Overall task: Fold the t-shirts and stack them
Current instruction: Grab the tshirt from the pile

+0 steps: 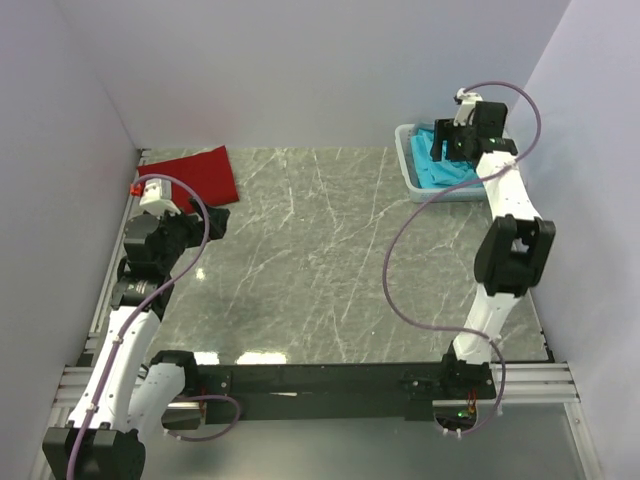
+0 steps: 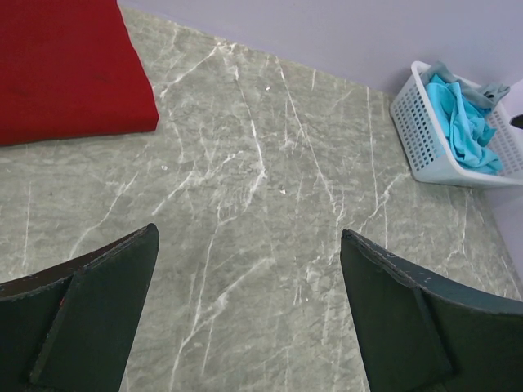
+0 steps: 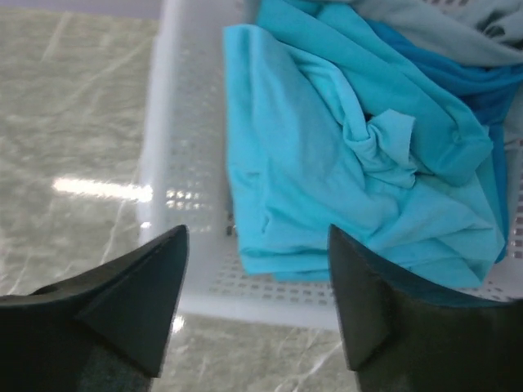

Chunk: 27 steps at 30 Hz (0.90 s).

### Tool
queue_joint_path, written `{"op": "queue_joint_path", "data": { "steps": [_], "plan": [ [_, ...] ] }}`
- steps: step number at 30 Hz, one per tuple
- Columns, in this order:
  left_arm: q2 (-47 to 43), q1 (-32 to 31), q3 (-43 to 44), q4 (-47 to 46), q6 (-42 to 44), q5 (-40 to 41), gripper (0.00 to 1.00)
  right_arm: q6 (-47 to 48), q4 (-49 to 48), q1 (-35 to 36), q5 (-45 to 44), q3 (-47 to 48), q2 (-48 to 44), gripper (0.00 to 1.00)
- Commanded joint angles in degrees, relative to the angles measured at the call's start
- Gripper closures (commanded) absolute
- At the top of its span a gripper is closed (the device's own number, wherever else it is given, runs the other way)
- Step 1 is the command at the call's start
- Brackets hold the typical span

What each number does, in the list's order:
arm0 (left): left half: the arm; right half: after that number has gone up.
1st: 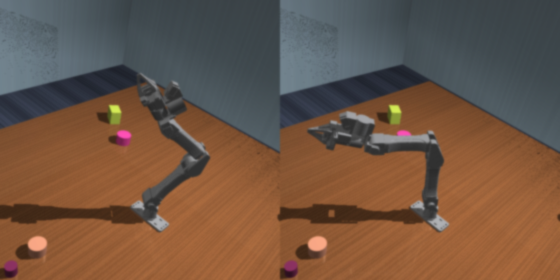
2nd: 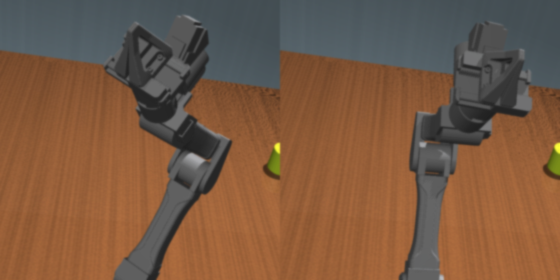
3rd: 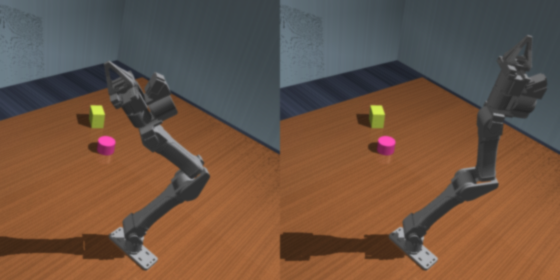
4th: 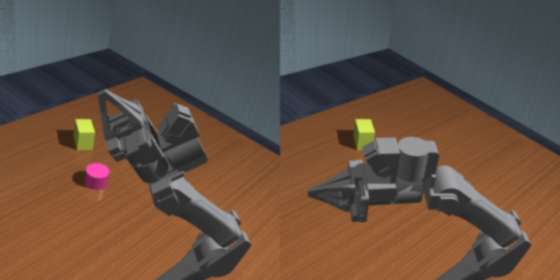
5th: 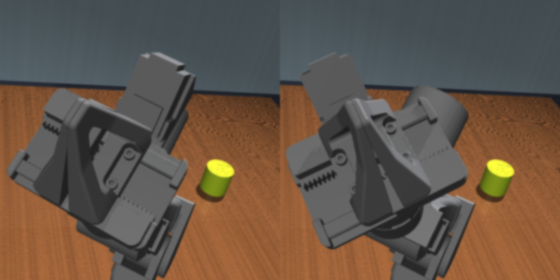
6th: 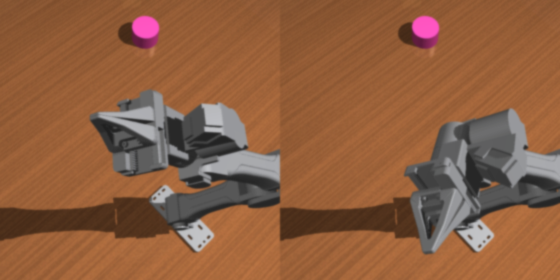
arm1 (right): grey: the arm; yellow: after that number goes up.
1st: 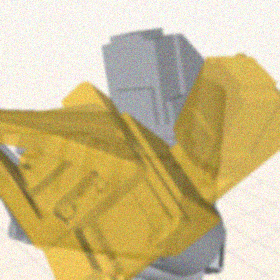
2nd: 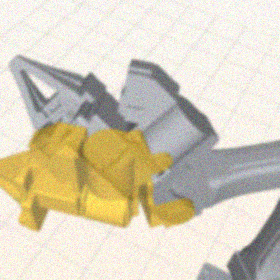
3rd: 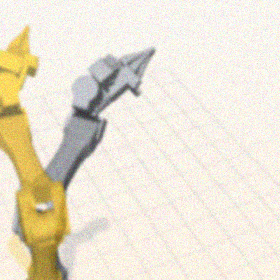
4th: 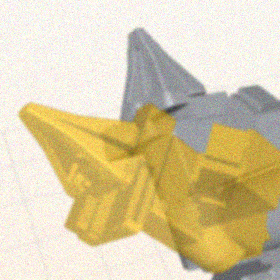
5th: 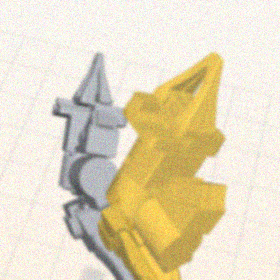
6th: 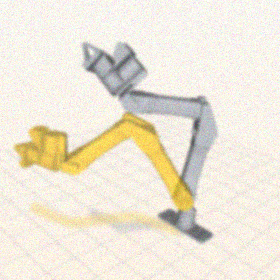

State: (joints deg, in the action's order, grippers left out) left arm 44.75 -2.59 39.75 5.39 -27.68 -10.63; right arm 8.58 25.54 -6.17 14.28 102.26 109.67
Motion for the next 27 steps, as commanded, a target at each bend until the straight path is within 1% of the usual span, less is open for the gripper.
{"op": "queue_joint_path", "data": {
  "steps": [1, 2, 3, 4, 5, 6, 13, 15, 18, 19, 20, 22, 23, 25, 26, 27],
  "plan": [
    [0.7, 0.1, 0.8, -0.7, 0.8, 0.3, 0.01, 0.2, 4.4, 0.8, -5.3, 8.8, 5.9, 0.27],
    [1.0, 0.1, 0.9, -0.6, 1.0, 0.4, 0.01, 0.5, 5.2, 0.8, -5.3, 10.6, 9.3, 0.3],
    [1.2, 0.1, 0.9, -0.4, 1.0, 0.6, 0.01, 0.6, 6.5, 0.8, -5.2, 13.9, 10.9, 0.39],
    [1.4, 0.1, 1.0, -0.5, 1.1, 0.6, 0.01, 0.6, 6.5, 0.9, -5.2, 15.4, 12.3, 0.39],
    [1.7, 0.1, 1.1, -0.5, 1.1, 0.7, 0.01, 0.7, 7.3, 0.9, -5.4, 16.6, 14.7, 0.43],
    [1.7, 0.1, 1.1, -0.4, 1.2, 0.9, 0.01, 0.8, 7.4, 1.0, -5.8, 18.1, 15.6, 0.44],
    [3.1, 0.1, 1.5, -0.6, 1.1, 0.2, 0.01, 1.5, 6.7, 1.2, -8.2, 20.9, 20.3, 0.49],
    [3.2, 0.1, 1.6, -0.6, 1.1, 0.2, 0.01, 1.5, 6.7, 1.3, -8.9, 21.8, 21.5, 0.56],
    [3.2, 0.1, 1.5, -0.4, 1.1, 0.2, 0.01, 2.0, 5.9, 1.3, -10.6, 22.5, 22.6, 0.6],
    [3.2, 0.2, 1.5, -0.4, 1.1, 0.3, 0.01, 2.3, 6.1, 1.4, -11.0, 23.1, 23.0, 0.64],
    [3.1, 0.1, 1.4, -0.4, 1.2, 0.4, 0.01, 2.8, 6.9, 1.4, -11.1, 24.5, 23.9, 0.74],
    [3.1, 0.1, 1.4, -0.2, 1.1, 0.3, 0.01, 3.1, 7.6, 1.5, -11.1, 25.4, 24.3, 0.86],
    [2.9, 0.1, 1.3, -0.2, 1.2, 0.3, 0.01, 3.4, 7.5, 1.6, -11.0, 25.3, 23.1, 0.94],
    [2.8, 0.1, 1.3, -0.2, 1.1, 0.4, 0.0, 3.6, 5.9, 2.4, -10.8, 21.8, 20.1, 0.99],
    [2.7, 0.1, 1.2, -0.3, 1.1, 0.4, 0.01, 4.1, 3.7, 2.8, -10.5, 17.6, 15.6, 1.0],
    [2.6, 0.1, 1.2, -0.3, 1.1, 0.4, 0.01, 4.3, 2.9, 3.3, -10.2, 15.3, 13.1, 1.0]
  ]
}}
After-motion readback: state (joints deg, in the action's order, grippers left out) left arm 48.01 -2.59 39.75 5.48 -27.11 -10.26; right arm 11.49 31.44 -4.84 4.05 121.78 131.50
